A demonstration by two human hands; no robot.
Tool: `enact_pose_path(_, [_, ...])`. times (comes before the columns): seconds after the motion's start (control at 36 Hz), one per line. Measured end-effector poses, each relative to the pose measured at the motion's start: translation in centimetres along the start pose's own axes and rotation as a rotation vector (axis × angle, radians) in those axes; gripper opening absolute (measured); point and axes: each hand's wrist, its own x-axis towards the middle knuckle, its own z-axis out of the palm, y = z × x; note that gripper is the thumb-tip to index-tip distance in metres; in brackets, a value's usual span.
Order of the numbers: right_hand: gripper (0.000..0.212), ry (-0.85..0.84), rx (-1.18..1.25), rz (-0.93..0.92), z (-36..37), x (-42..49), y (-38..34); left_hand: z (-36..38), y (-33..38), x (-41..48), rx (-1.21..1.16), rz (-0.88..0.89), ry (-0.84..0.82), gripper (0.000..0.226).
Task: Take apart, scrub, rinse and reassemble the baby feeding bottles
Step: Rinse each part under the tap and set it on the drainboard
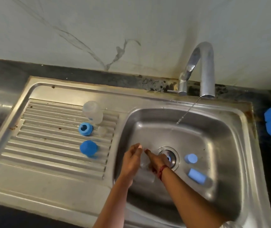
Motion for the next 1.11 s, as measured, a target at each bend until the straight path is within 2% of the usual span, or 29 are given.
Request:
enact_pose_path(0.11, [0.053, -0.006, 0.068, 0.009, 0.8, 0.3, -0.7, -0.2, -0.2, 0.3, 0.045, 0.028, -0.014, 0.013])
enact_pose_path(0.22, [0.069, -0.006, 0.109, -0.034, 0.1, 0.2, -1.1, -0.4, 0.3, 0.0, 0.026, 0.046, -0.003, 0.010])
enact_pose_path(0.36, [0.066, 0.035, 0.125, -0.134, -3.0, 0.1, -2.5, 0.5, 2.1, 0.0, 0.042, 0.080, -0.014, 0.041])
enact_pose_path(0.42, [0.066, 0.120, 0.089, -0.217, -4.4, 0.4, -3.1, 1.3, 3.2, 0.4, 0.060, 0.094, 0.003, 0.041])
enact_pose_path(0.5, [0.052, 0.218, 0.045, -0.352, -6.7, 0.1, -4.2, 2.3, 4.5, 1.2, 0.065, 0.120, 0.001, 0.033])
enact_pose_path(0.64, [0.054, 0.283, -0.091, -0.648, -9.4, -1.1, -5.3, 3.7, 6.1, 1.7, 0.061, 0.142, -0.043, 0.004])
enact_pose_path(0.72, [0.053, 0.263, -0.183, -0.784, -10.4, -1.8, -5.9, 4.2, 6.7, 1.8, 0.049, 0.152, -0.050, 0.029])
enact_pose_path(0.75, [0.052, 0.289, -0.173, -0.799, -10.6, -1.9, -6.1, 4.3, 6.8, 1.8, 0.050, 0.157, -0.055, 0.032])
enact_pose_path(0.83, [0.044, 0.443, -0.063, -0.764, -11.3, -2.3, -6.6, 4.4, 7.2, 1.8, 0.033, 0.153, -0.087, 0.023])
enact_pose_path(0.94, [0.048, 0.375, -0.175, -0.837, -10.8, -2.1, -6.6, 4.3, 7.1, 2.0, 0.044, 0.165, -0.077, 0.011])
enact_pose_path(1.06, [0.044, 0.484, -0.104, -0.812, -10.7, -1.9, -6.3, 4.2, 7.2, 1.7, 0.048, 0.181, -0.091, 0.006])
enact_pose_path(1.11, [0.047, 0.416, -0.179, -0.855, -10.6, -2.0, -6.3, 4.3, 7.2, 1.5, 0.049, 0.187, -0.110, 0.006])
